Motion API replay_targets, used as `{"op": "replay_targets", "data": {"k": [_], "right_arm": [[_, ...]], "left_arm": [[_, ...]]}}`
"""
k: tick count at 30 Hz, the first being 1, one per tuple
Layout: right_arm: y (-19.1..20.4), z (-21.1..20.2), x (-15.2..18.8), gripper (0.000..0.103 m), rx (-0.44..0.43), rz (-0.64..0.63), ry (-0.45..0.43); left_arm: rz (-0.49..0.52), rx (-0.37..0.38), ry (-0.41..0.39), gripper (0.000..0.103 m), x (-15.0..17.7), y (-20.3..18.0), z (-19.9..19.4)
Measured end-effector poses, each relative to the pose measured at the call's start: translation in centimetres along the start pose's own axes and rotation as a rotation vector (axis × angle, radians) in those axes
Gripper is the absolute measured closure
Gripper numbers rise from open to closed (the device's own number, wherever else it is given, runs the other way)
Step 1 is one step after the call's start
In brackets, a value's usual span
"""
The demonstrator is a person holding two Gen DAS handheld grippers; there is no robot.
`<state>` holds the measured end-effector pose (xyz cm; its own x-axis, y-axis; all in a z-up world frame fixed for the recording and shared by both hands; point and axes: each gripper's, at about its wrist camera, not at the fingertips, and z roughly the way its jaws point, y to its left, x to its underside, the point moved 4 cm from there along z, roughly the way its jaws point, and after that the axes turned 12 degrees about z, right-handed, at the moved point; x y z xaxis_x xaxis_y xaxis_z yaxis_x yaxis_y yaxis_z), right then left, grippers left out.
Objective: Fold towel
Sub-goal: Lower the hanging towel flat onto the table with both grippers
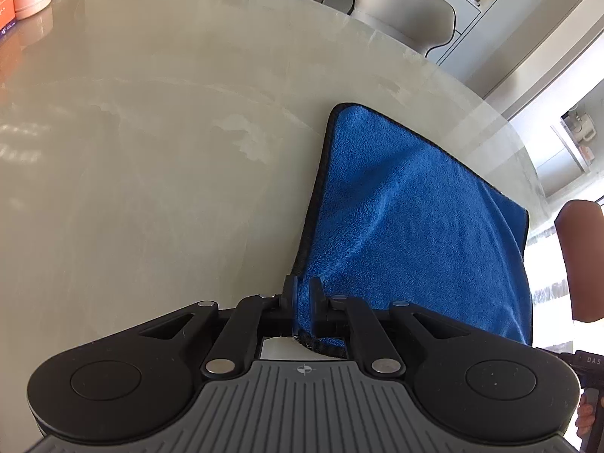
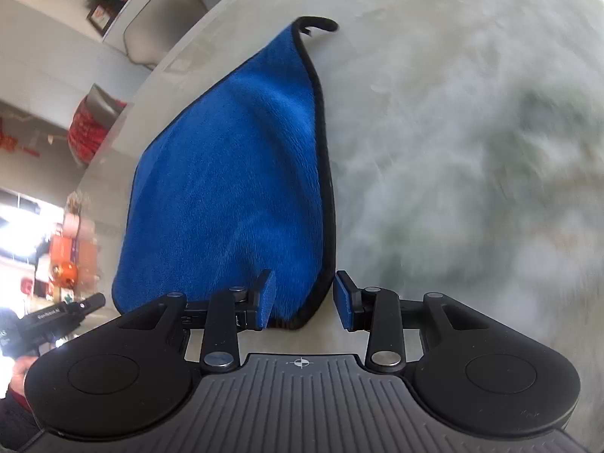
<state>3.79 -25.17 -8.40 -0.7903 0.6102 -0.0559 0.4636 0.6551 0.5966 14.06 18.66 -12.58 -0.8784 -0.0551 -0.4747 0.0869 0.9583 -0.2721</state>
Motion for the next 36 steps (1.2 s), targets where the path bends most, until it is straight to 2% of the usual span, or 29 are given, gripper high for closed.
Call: {"op": "replay_targets", "data": {"k": [7, 10, 11, 14, 24, 32, 36], "right_arm": [[-0.7, 0.3, 1.7, 0.067, -0.083, 0.133, -0.083], [-0.3, 0.6, 2.0, 0.068, -0.099, 0.133, -0.119], [-0.3, 0.6, 2.0, 0.072, -0.103, 0.135, -0.131], [-0.4, 0.5, 2.2, 0.093, -0.112, 0.155, -0.188], [0.2, -1.2, 2.6, 0.098, -0.082, 0.150, -0.258], [-1.9, -0.8, 3.4, 0.098, 0.037, 0.193, -0.180], [-1.4, -1.1, 2.8, 0.098, 0.078, 0.141, -0.190]], "left_arm": [[0.031, 0.024, 0.031, 0.098, -0.3, 0.1, 0.9], [0.030, 0.026, 0.041, 0.096, -0.3, 0.3, 1.2], [0.026, 0.028, 0.042, 0.096, -0.4, 0.5, 1.3], [0.038, 0.039, 0.042, 0.096, -0.6, 0.4, 1.5], [0.113, 0.078, 0.071, 0.092, -1.1, -0.9, 2.8], [0.152, 0.078, 0.105, 0.091, -1.9, -0.2, 2.8], [0.201, 0.076, 0.104, 0.089, -3.0, -0.3, 2.2]]}}
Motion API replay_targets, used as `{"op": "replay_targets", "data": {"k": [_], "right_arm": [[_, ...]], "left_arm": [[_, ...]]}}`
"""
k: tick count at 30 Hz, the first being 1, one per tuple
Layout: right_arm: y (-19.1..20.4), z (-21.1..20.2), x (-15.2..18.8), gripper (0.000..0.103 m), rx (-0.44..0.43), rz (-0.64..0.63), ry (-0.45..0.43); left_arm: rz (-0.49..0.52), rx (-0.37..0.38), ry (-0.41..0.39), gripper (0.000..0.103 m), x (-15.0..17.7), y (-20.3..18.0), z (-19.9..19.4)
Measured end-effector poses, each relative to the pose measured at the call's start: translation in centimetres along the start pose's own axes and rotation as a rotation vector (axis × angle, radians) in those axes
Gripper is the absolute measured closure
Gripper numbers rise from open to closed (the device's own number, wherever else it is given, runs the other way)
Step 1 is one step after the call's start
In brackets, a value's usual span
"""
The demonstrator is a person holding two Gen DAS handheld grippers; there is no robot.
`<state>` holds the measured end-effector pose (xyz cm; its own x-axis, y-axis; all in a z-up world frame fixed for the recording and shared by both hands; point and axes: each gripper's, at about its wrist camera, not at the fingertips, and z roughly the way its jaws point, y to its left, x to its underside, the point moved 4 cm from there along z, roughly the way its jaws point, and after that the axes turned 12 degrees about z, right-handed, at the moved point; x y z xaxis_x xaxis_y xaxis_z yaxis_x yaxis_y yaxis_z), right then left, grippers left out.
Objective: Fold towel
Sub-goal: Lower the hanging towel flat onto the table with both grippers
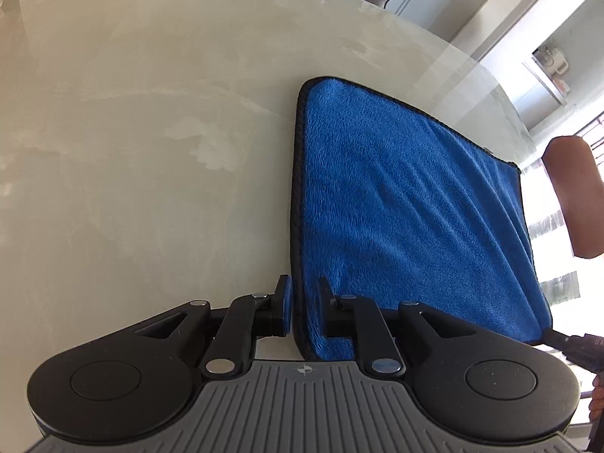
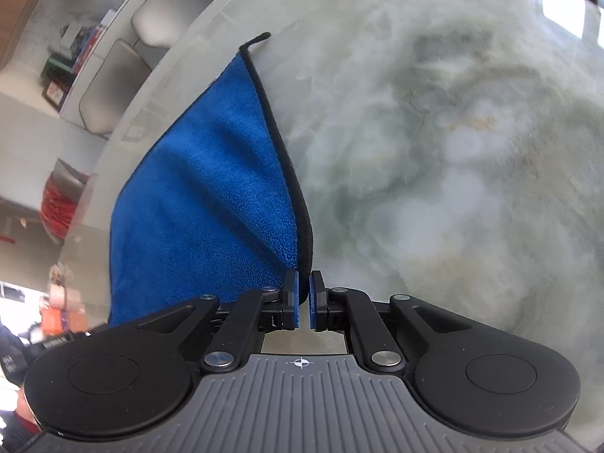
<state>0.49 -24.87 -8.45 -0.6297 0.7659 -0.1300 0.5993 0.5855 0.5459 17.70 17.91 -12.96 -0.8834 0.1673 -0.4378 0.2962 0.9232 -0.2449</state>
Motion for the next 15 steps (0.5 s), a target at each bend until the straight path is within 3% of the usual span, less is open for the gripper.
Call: {"op": "replay_targets", "data": {"k": [7, 9, 15], "right_arm": [[-0.1, 0.2, -0.8, 0.089, 0.062, -0.018, 0.112], [0.1, -0.2, -1.3, 0.069, 0.075, -0.038, 0.116], [4.1, 0.0, -6.6, 0.069, -0.018, -0.146, -0.043]], "left_arm": [[0.075, -0.040, 0.001, 0.086, -2.8, 0.1, 0.2], [0.097, -0.039, -0.010, 0.081, -4.1, 0.0, 0.6], [0.194, -0.022, -0.060, 0.080, -8.7, -1.7, 3.2]]}}
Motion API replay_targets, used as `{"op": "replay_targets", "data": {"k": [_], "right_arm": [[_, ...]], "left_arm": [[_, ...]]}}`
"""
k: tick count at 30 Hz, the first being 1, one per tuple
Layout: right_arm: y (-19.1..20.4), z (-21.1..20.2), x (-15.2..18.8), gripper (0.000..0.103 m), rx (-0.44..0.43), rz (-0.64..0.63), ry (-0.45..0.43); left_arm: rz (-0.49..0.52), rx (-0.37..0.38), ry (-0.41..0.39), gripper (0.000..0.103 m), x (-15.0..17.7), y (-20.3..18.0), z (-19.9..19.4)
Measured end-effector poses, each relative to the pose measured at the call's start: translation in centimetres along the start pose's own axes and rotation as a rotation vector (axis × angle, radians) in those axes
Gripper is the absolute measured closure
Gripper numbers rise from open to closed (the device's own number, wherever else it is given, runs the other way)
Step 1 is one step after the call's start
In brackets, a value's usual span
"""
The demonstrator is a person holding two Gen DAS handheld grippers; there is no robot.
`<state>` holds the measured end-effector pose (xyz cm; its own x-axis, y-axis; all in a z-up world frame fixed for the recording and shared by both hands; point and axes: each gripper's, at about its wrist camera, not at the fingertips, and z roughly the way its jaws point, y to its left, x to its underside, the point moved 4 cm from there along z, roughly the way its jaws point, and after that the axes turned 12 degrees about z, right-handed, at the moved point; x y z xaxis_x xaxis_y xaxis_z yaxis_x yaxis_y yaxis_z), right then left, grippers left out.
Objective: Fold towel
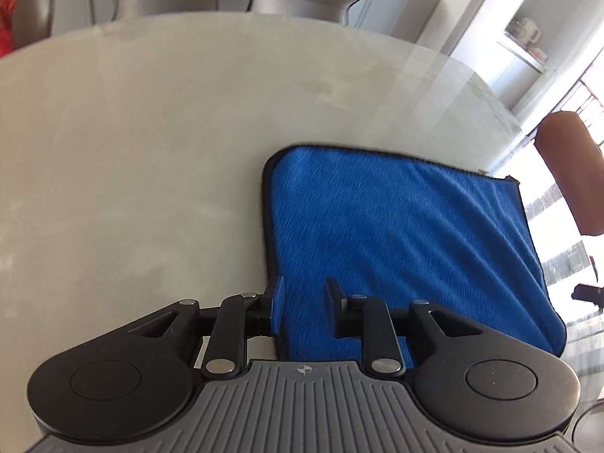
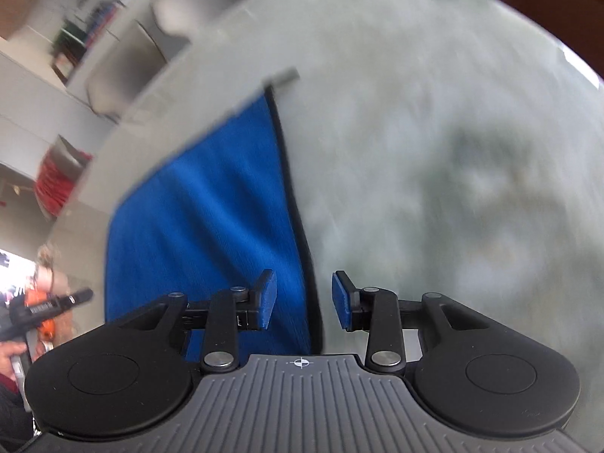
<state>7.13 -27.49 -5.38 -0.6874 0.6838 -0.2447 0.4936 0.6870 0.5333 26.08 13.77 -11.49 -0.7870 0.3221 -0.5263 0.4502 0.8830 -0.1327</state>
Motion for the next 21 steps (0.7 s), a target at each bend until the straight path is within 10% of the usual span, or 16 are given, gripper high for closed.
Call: {"op": "replay_targets", "data": {"k": [11, 21], "right_arm": [[6.1, 8.0, -8.7, 0.069, 0.013, -0.257, -0.074], [6.6, 10.5, -9.1, 0.069, 0.040, -0.341, -0.047]], "left_arm": [[0.003, -0.054, -0.024, 0.080, -4.7, 0.2, 4.5], [-0.013, -0.113, -0.011, 0.062, -5.5, 2.8, 4.4]]}}
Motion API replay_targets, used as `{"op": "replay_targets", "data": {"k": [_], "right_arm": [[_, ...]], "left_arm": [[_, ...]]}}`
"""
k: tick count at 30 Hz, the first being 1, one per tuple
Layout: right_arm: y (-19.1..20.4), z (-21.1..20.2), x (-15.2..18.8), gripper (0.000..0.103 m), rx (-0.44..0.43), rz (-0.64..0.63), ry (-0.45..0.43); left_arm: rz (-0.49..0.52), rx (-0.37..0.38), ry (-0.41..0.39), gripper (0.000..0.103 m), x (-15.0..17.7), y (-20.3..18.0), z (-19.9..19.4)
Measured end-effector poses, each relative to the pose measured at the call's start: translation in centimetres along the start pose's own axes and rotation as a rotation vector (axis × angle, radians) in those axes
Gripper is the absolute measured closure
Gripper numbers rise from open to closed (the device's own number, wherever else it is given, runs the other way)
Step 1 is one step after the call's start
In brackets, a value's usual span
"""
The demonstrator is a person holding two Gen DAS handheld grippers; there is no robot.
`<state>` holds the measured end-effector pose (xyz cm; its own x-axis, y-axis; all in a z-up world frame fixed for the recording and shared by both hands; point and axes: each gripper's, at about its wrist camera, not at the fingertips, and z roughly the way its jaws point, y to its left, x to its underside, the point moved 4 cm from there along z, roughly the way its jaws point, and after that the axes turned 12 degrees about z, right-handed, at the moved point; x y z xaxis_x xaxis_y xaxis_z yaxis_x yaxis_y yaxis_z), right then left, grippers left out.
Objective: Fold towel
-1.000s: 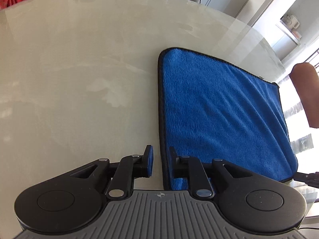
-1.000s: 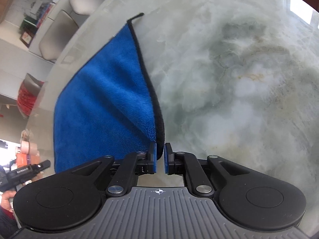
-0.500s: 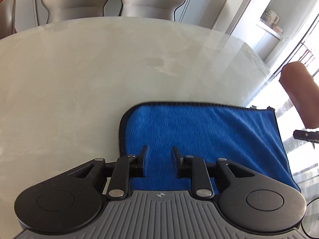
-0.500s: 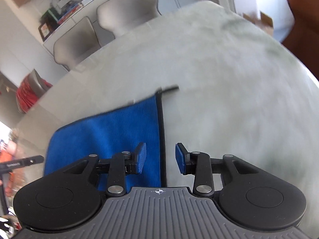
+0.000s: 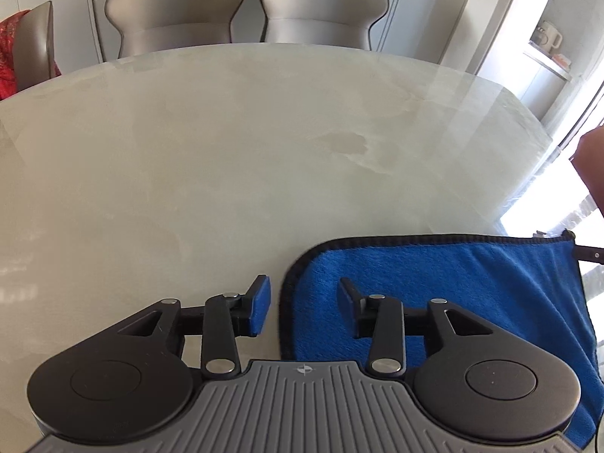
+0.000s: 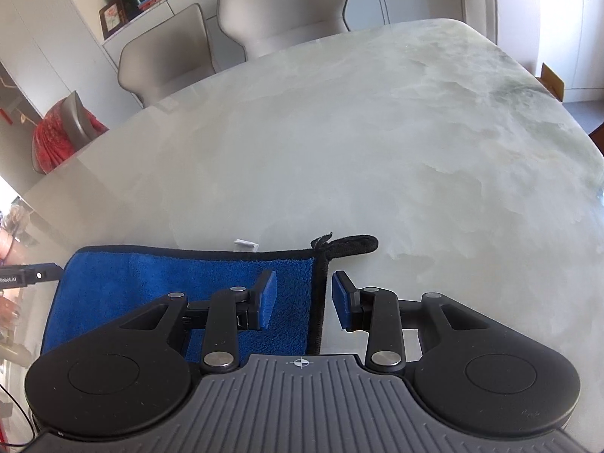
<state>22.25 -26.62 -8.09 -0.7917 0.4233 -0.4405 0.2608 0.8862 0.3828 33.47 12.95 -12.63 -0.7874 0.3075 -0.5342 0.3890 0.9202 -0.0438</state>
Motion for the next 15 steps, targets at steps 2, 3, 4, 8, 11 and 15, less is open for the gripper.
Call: {"op": "replay_targets", "data": {"k": [2, 3, 4, 8, 11, 15], "right_arm": [[-0.1, 0.5, 0.0, 0.069, 0.005, -0.007, 0.004], [0.0, 0.6, -0.1, 0.069, 0.003, -0.013, 0.000], [0.1, 0.7, 0.0, 0.069, 0.004, -0.022, -0.002], [0.5, 1.0, 0.1, 0.069, -0.007, -0.051, -0.009], [0.8, 1.1, 0.2, 0.073, -0.004, -0.080, -0.016], [0.8, 1.0, 0.1, 0.091, -0.023, -0.097, -0.033]], "left_arm": [[-0.005, 0.000, 0.014, 0.062, -0.2, 0.5, 0.2], [-0.005, 0.002, 0.023, 0.062, -0.4, 0.6, 0.3], [0.000, 0.000, 0.029, 0.062, -0.5, 0.6, 0.4], [0.031, 0.004, 0.038, 0.062, -1.3, 0.4, 0.9], [0.056, 0.018, 0.038, 0.064, -1.9, 0.1, 1.3], [0.068, 0.023, 0.047, 0.088, -2.3, -0.1, 1.5]]}}
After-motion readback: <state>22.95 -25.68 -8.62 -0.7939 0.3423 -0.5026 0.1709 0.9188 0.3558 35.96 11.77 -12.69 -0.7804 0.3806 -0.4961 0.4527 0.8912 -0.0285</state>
